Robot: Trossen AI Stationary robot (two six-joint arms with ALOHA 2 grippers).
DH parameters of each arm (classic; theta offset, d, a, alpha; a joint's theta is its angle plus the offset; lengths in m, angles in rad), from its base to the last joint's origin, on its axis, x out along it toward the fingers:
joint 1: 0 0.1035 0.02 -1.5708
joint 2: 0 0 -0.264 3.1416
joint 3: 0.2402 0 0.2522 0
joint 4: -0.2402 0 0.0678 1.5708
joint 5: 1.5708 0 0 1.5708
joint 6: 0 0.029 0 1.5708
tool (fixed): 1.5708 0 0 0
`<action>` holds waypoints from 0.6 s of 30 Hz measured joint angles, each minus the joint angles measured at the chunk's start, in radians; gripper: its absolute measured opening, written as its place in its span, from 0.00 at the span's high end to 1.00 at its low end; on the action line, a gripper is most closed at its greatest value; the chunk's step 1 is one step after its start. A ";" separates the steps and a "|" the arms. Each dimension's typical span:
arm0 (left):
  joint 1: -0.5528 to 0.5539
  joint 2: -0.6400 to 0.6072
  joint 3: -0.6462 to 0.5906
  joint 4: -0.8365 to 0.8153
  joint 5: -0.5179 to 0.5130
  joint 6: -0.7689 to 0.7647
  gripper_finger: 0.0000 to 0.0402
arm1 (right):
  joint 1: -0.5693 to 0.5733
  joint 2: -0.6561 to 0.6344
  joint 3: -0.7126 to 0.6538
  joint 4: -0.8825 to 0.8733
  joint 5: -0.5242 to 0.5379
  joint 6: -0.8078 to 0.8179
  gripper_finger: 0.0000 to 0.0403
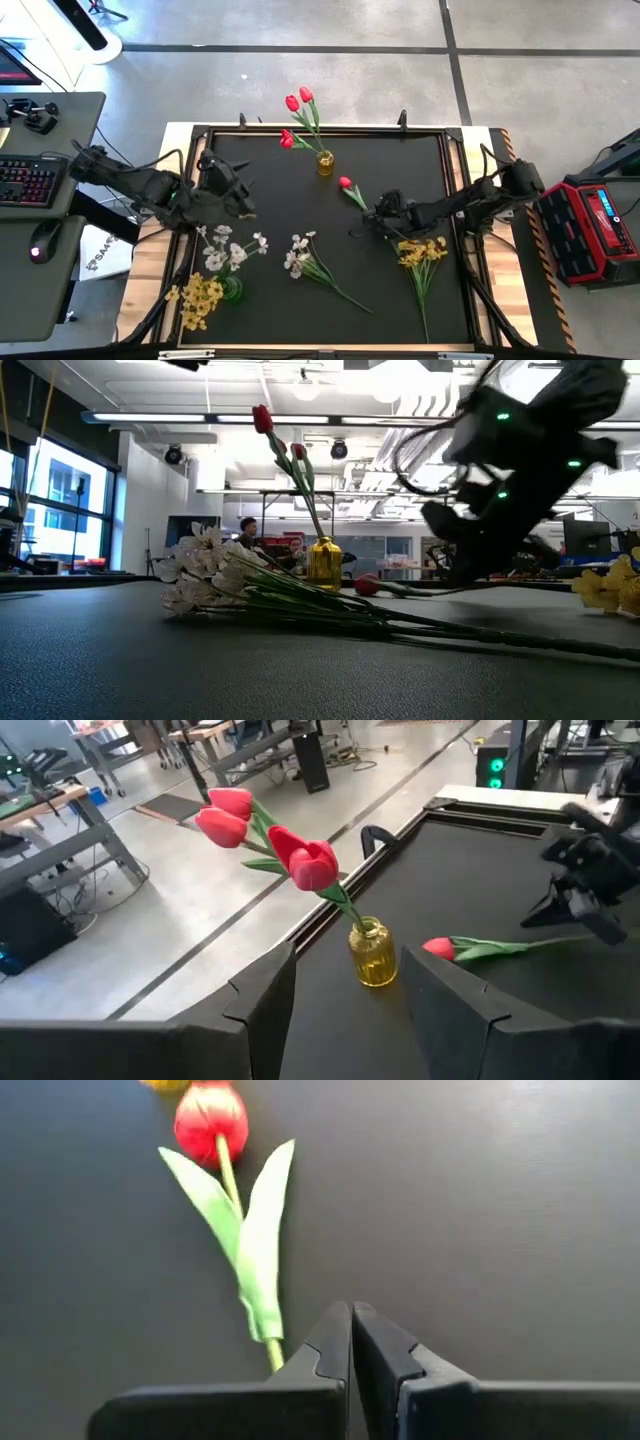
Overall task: Sort flowers into vase by color
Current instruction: Put the red flower into the yellow vase
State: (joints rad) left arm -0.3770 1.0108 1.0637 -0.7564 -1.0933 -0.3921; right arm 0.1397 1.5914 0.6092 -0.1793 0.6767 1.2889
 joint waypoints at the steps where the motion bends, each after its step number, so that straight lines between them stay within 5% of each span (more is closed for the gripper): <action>1: 0.012 -0.012 -0.018 0.023 0.013 0.029 0.58 | -0.025 0.006 0.005 0.017 -0.043 -0.052 1.00; 9: 0.050 -0.045 -0.071 0.085 0.080 0.141 0.58 | -0.153 0.006 0.090 -0.053 -0.384 -0.430 0.96; 18: 0.050 -0.045 -0.071 0.090 0.221 0.132 0.58 | -0.173 0.006 0.221 -0.207 -0.529 -0.589 0.60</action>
State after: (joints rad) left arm -0.3275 0.9657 0.9928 -0.6662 -0.8722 -0.2601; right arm -0.0338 1.5970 0.8303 -0.3867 0.1478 0.7001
